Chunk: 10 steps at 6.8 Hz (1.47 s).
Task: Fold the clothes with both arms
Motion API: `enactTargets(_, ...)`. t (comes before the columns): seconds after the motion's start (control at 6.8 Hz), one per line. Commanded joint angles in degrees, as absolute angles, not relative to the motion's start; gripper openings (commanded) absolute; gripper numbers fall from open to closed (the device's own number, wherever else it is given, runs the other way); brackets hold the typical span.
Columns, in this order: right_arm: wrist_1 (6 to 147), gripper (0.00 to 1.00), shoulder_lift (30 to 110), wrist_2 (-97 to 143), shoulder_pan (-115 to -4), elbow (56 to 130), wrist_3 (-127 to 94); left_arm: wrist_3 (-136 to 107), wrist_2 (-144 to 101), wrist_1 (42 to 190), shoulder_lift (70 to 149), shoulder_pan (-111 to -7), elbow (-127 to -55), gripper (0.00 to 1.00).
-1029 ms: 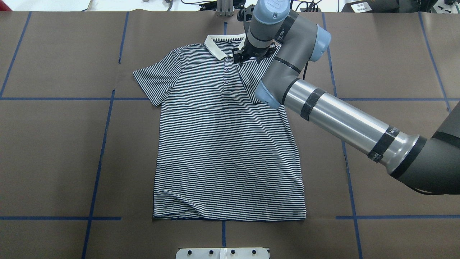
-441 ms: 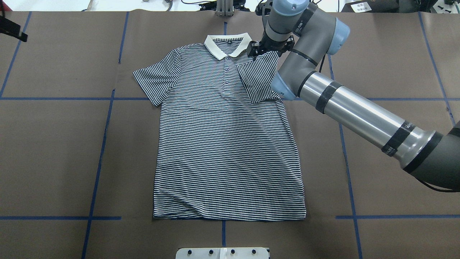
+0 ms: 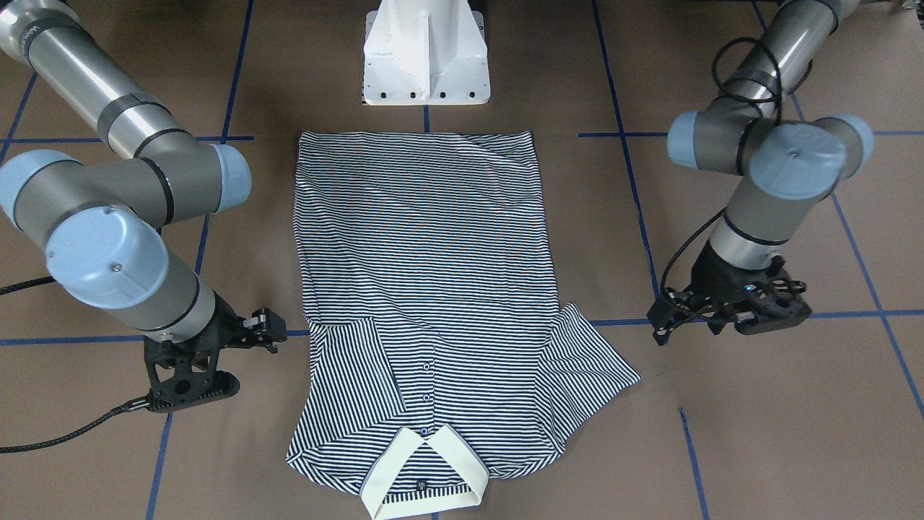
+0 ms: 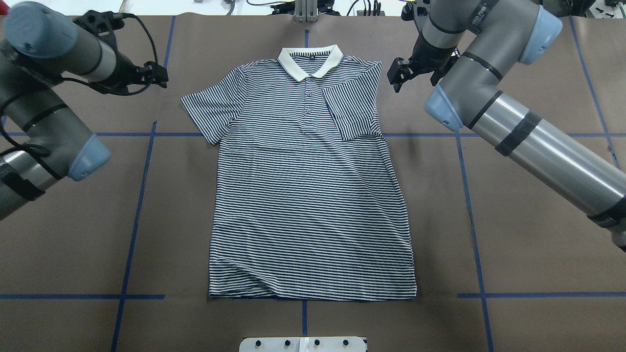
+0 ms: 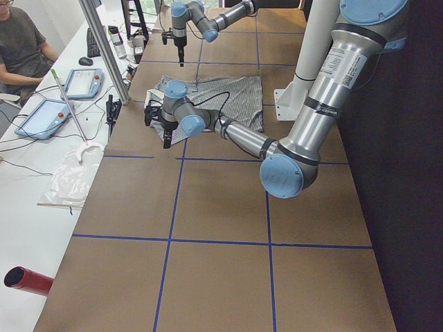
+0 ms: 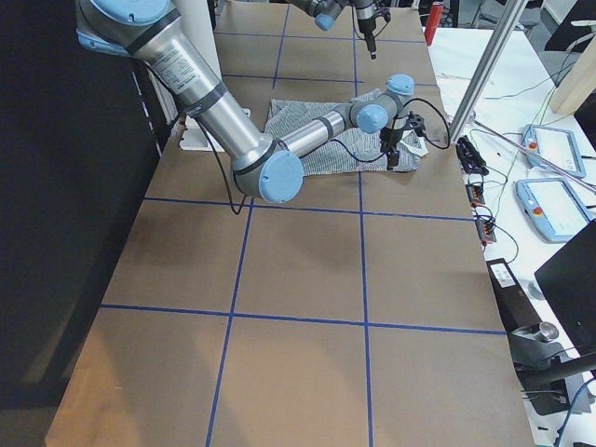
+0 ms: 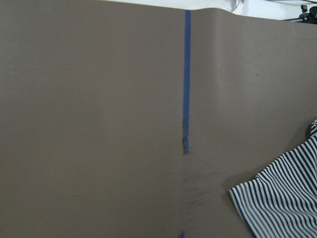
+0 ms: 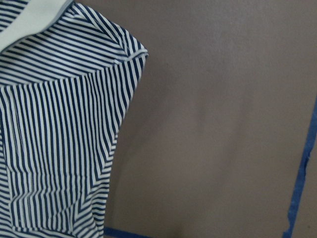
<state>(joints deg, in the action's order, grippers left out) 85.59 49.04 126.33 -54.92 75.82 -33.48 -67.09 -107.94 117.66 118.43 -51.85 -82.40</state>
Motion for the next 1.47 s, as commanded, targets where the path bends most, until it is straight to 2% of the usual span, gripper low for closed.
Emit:
enactTargets(0.0,86.22,1.00,55.09,131.22,-57.12,81.28,-31.90,-72.06,-103.80,123.29,123.81,-48.44,-72.82,1.00)
enactTargets(0.44,85.87,1.00,55.46,131.04,-57.04,81.30,-32.08,-71.98,-100.81,125.24,126.56,-46.58,-66.90,0.97)
enactTargets(0.74,85.26,1.00,55.55,131.04,-57.04,81.30,-33.48,-71.81,-100.72,126.47,126.65,-46.23,-65.57,0.93)
enactTargets(0.88,84.99,1.00,55.63,131.04,-57.04,81.30,-34.27,-71.72,-100.81,126.39,126.65,-46.23,-65.65,0.81)
enactTargets(1.18,84.99,1.00,55.72,131.04,-57.04,81.30,-34.10,-71.46,-100.90,125.69,127.09,-46.32,-65.92,0.00)
enactTargets(1.32,84.99,1.00,55.90,130.96,-57.04,81.30,-34.10,-71.46,-100.99,125.60,127.18,-46.32,-66.09,0.00)
